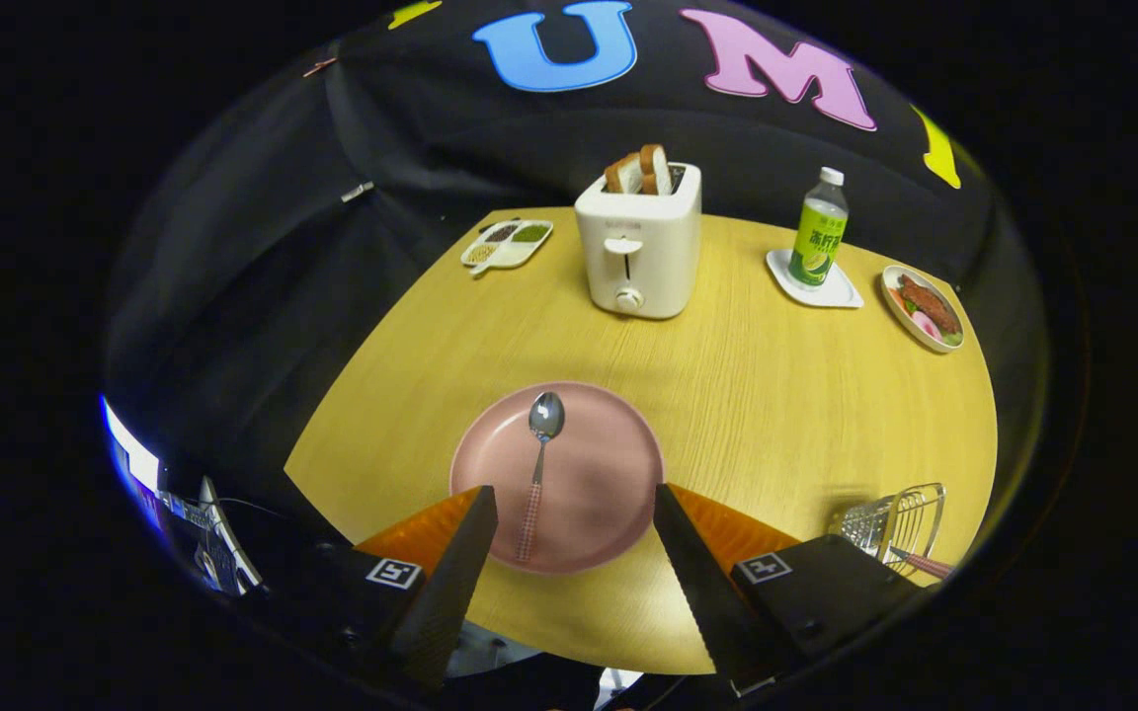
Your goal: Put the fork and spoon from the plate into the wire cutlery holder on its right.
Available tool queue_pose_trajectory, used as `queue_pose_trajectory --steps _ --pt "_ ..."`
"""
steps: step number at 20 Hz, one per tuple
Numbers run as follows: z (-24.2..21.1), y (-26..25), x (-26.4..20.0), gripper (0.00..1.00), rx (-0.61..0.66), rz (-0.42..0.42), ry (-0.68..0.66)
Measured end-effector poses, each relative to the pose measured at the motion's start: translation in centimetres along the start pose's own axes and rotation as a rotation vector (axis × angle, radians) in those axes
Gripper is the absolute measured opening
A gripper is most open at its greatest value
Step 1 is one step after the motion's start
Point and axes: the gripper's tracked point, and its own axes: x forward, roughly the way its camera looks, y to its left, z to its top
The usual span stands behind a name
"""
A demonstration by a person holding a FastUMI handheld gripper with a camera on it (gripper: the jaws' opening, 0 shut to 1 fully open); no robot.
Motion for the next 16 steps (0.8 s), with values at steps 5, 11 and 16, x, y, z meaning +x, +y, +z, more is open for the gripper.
queue_pose_trajectory --steps 5,11,16 --pt "-2.5 2.0 4.2 0.82 -0.018 -0.001 0.096" --pt "-5.2 2.9 7.1 0.7 -0.052 -0.043 0.179" --pt "-7.4 2.8 8.7 0.61 -0.057 -0.073 0.246"
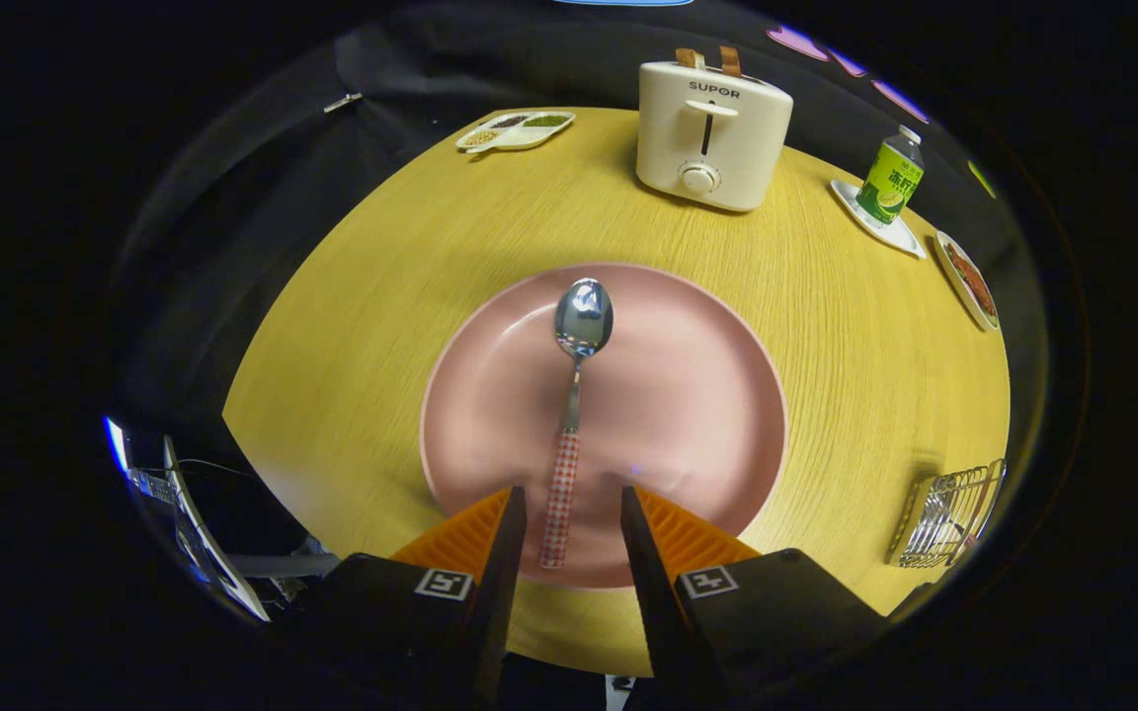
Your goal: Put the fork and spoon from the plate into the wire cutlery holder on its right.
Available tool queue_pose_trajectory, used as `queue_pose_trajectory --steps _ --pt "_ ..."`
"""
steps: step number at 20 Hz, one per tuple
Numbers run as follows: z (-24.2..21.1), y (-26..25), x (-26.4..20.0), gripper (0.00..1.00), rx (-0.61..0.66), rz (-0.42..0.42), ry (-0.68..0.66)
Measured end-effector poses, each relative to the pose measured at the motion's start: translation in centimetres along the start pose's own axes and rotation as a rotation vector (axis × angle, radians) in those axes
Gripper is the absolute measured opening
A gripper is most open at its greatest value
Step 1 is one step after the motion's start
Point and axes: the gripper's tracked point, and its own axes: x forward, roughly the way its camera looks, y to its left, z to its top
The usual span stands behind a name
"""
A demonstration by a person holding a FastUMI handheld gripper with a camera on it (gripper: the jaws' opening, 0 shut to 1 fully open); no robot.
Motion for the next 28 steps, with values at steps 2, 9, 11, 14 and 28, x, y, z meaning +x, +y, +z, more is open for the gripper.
queue_pose_trajectory --steps 2,9,11,14,28 --pt "-0.5 0.1 0.6 0.59 -0.011 -0.013 0.017" --pt "-0.7 -0.1 1.3 0.51 -0.026 -0.039 0.047" --pt "-0.7 -0.5 1.3 0.39 -0.035 -0.061 0.04" --pt "-0.5 -0.3 1.2 0.26 -0.056 -0.05 0.04" --pt "-0.6 -1.7 -3.7 0.07 -0.045 0.168 0.061"
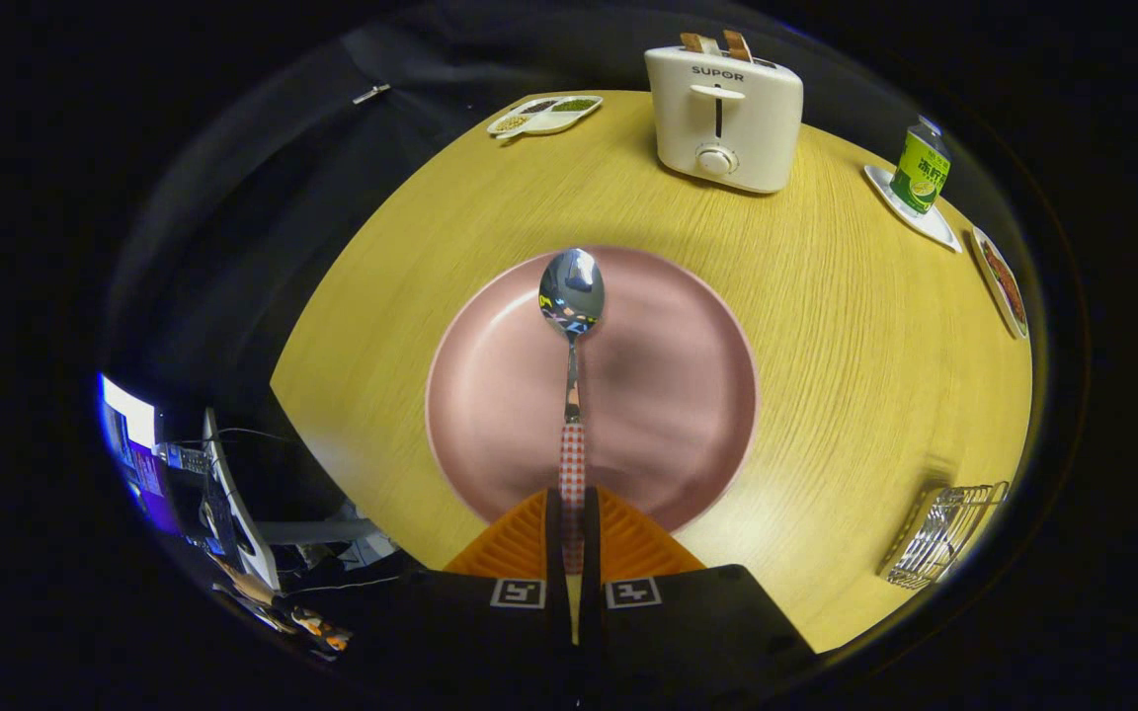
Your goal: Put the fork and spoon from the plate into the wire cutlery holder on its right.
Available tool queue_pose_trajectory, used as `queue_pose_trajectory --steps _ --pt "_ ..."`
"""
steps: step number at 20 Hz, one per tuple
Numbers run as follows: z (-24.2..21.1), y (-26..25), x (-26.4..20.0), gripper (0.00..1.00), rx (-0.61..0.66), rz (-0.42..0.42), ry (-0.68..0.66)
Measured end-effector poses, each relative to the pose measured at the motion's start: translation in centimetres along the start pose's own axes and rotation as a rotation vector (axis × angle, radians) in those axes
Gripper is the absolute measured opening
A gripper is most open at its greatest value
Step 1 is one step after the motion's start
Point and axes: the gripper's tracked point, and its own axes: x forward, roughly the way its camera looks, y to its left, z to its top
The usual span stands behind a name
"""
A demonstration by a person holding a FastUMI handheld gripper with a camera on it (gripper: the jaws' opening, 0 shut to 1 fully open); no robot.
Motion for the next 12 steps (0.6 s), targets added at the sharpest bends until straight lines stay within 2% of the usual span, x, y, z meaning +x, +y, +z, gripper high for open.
queue_pose_trajectory --steps 3,12 --pt "-0.6 -0.6 -3.1 0.07 -0.026 0.011 -0.018" --pt "-2.5 -5.6 -11.9 0.07 0.014 0.053 -0.046"
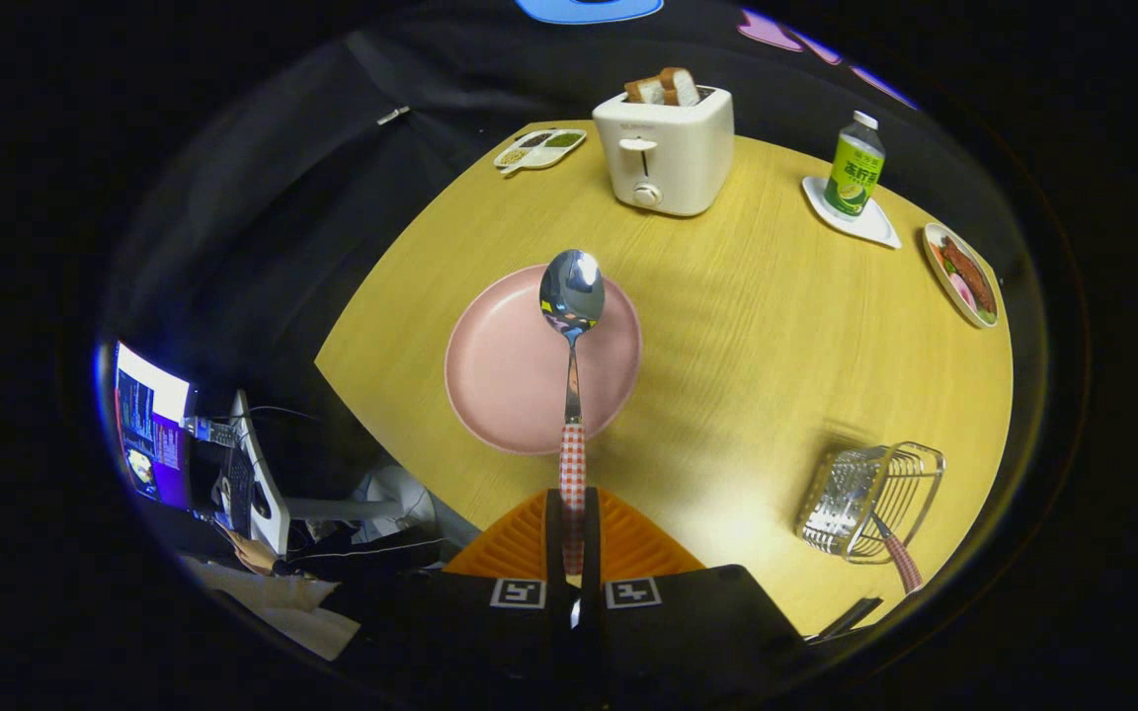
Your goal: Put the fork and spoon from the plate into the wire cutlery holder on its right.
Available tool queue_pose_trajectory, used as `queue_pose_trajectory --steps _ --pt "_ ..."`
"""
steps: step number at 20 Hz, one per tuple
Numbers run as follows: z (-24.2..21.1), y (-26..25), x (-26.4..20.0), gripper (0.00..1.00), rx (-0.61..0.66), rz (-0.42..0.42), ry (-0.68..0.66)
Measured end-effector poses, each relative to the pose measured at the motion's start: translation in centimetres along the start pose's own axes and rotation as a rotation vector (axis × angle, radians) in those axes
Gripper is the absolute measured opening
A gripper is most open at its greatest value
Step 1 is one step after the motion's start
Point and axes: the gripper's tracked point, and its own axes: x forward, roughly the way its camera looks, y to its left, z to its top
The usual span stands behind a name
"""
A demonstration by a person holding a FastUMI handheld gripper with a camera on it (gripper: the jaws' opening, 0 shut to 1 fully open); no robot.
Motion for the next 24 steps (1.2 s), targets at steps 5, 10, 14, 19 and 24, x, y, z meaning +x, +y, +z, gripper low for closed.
queue_pose_trajectory --steps 5,10,14,19,24 --pt "0.1 -4.4 -5.8 0.07 0.093 -0.016 -0.047" --pt "0.1 -9.5 -10.7 0.07 0.16 -0.031 -0.06" --pt "-1.1 -13.7 -13.7 0.07 0.13 -0.058 -0.005" --pt "-3.6 -17.3 -15.2 0.07 0.087 -0.066 0.127" --pt "-5.4 -19.3 -14.5 0.07 -0.005 -0.064 0.277"
